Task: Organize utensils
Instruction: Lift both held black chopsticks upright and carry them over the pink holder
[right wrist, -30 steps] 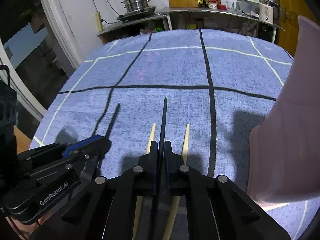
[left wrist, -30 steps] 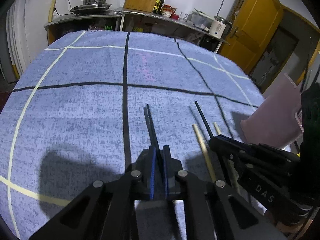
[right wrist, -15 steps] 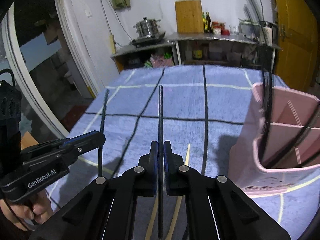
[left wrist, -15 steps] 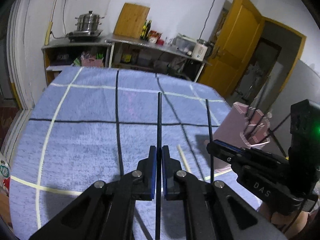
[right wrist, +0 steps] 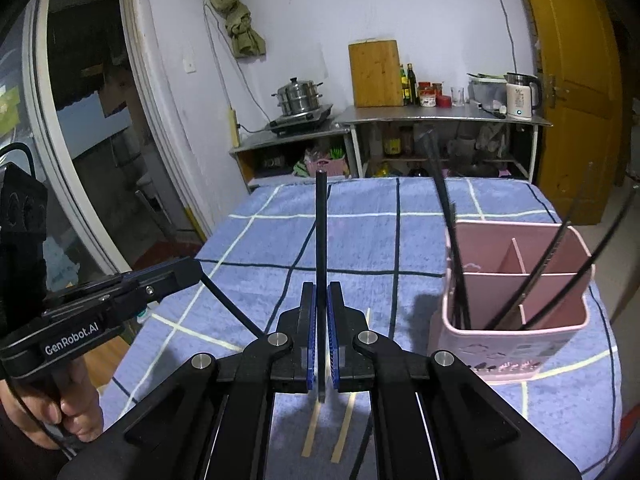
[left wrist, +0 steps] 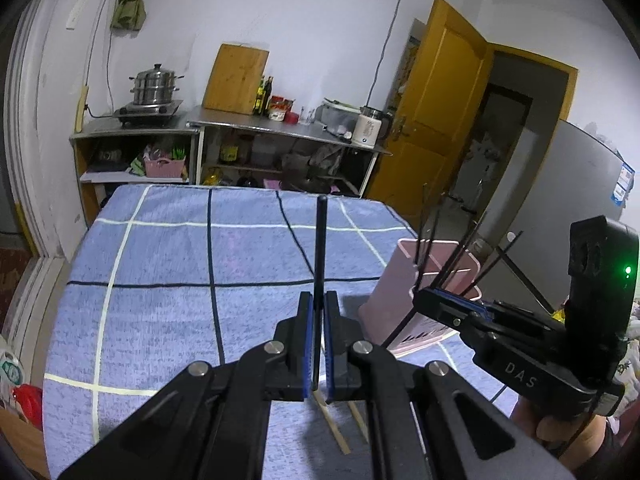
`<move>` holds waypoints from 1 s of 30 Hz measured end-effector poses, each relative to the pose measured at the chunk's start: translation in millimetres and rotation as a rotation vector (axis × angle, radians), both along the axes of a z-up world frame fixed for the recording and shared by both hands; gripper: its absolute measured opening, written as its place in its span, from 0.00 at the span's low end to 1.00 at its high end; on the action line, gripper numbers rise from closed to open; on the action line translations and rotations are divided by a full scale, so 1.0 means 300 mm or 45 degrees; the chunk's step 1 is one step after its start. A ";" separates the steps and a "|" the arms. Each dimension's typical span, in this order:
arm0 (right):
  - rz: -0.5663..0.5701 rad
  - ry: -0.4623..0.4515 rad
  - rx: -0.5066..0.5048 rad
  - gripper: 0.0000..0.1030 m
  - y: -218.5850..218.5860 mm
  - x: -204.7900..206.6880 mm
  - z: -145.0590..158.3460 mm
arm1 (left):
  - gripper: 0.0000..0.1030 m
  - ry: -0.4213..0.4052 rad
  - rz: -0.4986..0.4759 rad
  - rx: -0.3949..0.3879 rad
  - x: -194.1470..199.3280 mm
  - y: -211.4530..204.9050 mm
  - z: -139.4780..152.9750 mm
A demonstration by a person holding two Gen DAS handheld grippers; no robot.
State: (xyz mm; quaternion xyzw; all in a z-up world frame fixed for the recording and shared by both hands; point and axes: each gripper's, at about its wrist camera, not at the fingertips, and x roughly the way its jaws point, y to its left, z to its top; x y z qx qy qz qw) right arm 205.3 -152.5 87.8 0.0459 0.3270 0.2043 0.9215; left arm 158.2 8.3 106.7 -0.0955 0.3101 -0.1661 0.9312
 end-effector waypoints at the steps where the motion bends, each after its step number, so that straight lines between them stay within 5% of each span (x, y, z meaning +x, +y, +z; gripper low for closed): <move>1: -0.001 -0.008 0.003 0.05 -0.007 -0.006 0.005 | 0.05 -0.005 -0.005 -0.002 -0.005 -0.004 0.008; 19: -0.132 -0.066 0.032 0.05 -0.206 -0.096 0.082 | 0.05 0.016 -0.169 -0.015 -0.015 -0.189 0.060; 30: -0.243 -0.165 0.052 0.05 -0.356 -0.110 0.212 | 0.05 -0.068 -0.258 -0.047 0.035 -0.318 0.201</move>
